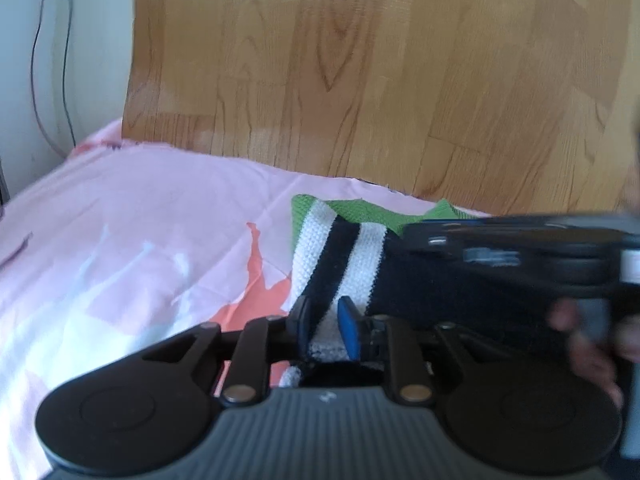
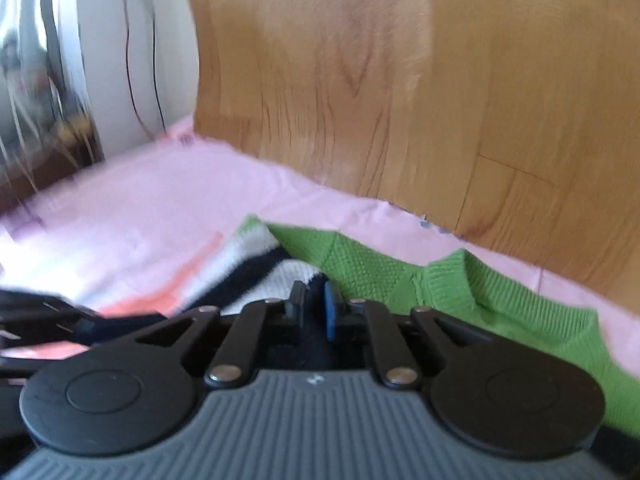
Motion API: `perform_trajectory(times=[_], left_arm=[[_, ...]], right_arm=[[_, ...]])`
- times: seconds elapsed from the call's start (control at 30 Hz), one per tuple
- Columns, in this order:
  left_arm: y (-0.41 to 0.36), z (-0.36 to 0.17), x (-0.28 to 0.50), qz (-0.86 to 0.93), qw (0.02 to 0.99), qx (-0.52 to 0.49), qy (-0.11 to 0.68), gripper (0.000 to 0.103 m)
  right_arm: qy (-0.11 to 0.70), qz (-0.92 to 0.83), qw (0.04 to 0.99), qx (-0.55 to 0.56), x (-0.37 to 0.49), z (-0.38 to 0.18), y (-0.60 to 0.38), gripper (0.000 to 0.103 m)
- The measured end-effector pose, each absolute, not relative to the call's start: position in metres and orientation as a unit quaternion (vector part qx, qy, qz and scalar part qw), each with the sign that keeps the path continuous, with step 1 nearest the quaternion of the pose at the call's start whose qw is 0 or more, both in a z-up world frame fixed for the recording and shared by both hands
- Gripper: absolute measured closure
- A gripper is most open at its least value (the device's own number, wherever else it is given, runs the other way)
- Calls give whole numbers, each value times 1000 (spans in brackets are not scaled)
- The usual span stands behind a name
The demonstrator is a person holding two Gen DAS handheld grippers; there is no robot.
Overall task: Fold small clothes
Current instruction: 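Carry the sleeve across the sweater body with the right tool toward the left tool, then lay the sleeve flat on the sweater and open the right tool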
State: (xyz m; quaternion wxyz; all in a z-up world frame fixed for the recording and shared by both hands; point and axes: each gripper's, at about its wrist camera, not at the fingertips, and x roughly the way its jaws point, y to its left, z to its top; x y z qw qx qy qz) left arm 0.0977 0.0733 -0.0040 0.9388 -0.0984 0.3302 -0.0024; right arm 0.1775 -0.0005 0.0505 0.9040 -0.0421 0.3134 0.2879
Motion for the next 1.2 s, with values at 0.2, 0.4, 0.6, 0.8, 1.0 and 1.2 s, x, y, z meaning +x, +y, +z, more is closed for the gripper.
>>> perform_trajectory(times=[0.2, 0.4, 0.6, 0.8, 1.0, 1.2], left_arm=[[99, -6, 99, 7, 924, -170, 342, 75], [90, -6, 96, 8, 931, -138, 339, 75], [89, -5, 96, 7, 931, -137, 339, 74], [91, -7, 98, 12, 930, -134, 341, 67], [84, -2, 91, 12, 936, -117, 333, 62], [64, 15, 68, -25, 956, -80, 280, 51]], right_arm=[[304, 307, 902, -7, 130, 66, -28, 89], [321, 333, 885, -46, 81, 35, -14, 88], [283, 322, 904, 1, 61, 53, -33, 88], [341, 269, 898, 66, 87, 31, -56, 88], [331, 275, 898, 92, 41, 39, -76, 78], [317, 233, 913, 107, 15, 25, -102, 73]])
